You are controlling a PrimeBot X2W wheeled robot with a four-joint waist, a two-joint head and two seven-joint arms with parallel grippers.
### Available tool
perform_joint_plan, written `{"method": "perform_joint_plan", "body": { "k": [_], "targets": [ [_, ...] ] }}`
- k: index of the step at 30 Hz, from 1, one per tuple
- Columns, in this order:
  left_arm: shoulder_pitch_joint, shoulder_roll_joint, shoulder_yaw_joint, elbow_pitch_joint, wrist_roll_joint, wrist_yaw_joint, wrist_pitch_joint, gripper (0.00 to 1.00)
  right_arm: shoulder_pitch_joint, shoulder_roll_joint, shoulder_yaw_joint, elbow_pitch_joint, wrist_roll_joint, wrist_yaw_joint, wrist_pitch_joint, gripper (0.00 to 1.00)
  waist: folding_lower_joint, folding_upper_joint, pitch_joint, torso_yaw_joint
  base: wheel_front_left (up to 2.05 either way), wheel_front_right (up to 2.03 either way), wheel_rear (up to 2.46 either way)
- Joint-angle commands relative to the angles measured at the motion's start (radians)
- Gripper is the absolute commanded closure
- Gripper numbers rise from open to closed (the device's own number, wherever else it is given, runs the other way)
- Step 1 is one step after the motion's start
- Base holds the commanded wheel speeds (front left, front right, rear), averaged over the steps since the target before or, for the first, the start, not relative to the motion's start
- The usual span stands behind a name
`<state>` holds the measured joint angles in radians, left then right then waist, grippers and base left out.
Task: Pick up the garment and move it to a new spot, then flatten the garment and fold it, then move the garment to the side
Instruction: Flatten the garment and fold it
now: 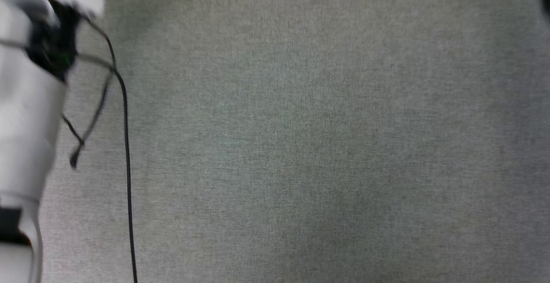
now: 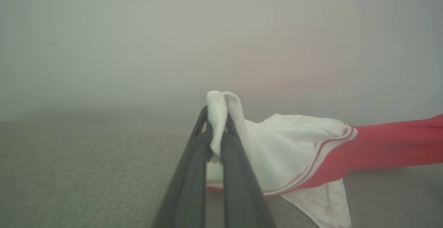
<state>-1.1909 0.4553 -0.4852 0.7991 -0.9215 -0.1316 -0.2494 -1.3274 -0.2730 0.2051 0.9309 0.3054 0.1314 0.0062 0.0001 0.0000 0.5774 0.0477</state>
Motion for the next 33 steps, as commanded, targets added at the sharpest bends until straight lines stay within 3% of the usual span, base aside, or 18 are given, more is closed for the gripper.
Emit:
{"method": "perform_joint_plan", "body": {
  "k": [1, 7, 18, 23, 33],
  "targets": [
    [0.071, 0.009, -0.018, -0.021, -0.012, 0.002, -0.01, 1.0, 0.075, -0.012, 0.012, -0.008, 0.026, -0.001, -0.018, 1.0, -0.0001, 0.0, -0.054, 0.003, 0.0, 0.0, 0.0],
    [0.275, 0.029, -0.033, -0.103, 0.014, 0.002, -0.017, 1.0, 0.298, -0.025, 0.049, -0.055, 0.09, -0.001, -0.048, 1.0, -0.0001, 0.0, -0.152, 0.002, 0.0, 0.0, 0.0],
    [0.784, -0.019, 0.143, -0.346, 0.135, 0.05, -0.018, 1.0, 0.712, -0.071, 0.054, -0.233, 0.156, -0.001, -0.023, 1.0, -0.0001, 0.0, -0.348, -0.012, 0.0, 0.0, 0.0],
    [0.981, -0.037, 0.169, -0.438, 0.148, 0.09, -0.018, 1.0, 0.906, -0.081, -0.009, -0.341, 0.138, -0.002, 0.017, 1.0, -0.0001, 0.0, -0.428, -0.01, 0.0, 0.0, 0.0],
    [1.263, -0.053, 0.167, -0.609, 0.125, 0.176, 0.02, 1.0, 1.283, -0.001, -0.181, -0.625, 0.069, -0.002, 0.132, 1.0, -0.0001, 0.0, -0.543, 0.001, 0.0, 0.0, 0.0]
  ]
}}
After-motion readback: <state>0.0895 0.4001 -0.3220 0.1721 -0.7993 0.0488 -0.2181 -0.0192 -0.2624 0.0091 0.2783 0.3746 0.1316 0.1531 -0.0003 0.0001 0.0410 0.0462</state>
